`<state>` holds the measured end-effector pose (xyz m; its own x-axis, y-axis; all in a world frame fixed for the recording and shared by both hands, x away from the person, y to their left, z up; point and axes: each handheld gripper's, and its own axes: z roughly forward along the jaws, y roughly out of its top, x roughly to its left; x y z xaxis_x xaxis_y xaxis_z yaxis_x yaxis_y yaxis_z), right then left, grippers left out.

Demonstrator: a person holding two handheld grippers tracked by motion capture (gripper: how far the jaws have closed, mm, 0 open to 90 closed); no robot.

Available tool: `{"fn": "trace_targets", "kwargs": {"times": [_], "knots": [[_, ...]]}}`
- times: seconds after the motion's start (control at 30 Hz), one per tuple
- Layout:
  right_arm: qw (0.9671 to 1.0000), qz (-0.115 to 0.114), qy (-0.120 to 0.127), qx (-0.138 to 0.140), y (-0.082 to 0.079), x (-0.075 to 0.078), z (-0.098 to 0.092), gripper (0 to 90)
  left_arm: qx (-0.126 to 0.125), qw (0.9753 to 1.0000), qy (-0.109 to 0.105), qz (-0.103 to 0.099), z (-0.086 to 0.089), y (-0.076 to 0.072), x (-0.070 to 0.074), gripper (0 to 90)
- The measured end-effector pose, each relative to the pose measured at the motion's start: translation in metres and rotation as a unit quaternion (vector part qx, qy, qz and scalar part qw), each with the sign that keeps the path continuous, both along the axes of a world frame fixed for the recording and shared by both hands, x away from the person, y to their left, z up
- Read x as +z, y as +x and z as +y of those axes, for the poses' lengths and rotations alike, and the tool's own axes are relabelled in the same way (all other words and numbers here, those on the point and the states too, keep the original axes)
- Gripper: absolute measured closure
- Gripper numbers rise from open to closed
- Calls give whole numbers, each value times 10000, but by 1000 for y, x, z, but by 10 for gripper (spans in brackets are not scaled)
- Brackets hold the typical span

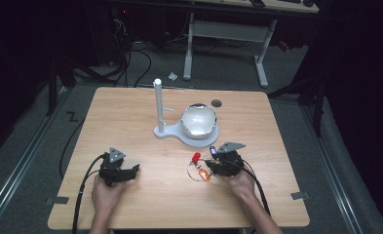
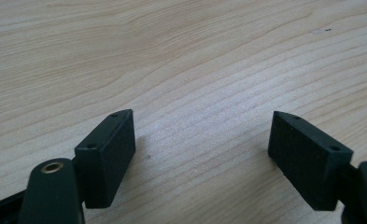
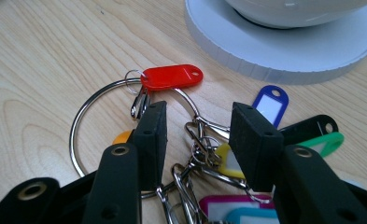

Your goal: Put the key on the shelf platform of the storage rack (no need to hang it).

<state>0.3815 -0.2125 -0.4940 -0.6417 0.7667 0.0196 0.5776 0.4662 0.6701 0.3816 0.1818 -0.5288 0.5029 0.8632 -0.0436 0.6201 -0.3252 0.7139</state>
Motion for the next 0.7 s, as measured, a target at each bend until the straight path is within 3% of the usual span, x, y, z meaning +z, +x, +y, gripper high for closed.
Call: {"fn": "trace_targets", "kwargs": {"times": [0.47, 0.7], "knots": [[9991, 301, -299, 42, 12, -12, 7, 669, -4, 10000, 1, 6, 0, 0, 0, 236], [9986, 282, -419, 128, 12, -13, 8, 817, -4, 10000, 2, 6, 0, 0, 0, 236]]}}
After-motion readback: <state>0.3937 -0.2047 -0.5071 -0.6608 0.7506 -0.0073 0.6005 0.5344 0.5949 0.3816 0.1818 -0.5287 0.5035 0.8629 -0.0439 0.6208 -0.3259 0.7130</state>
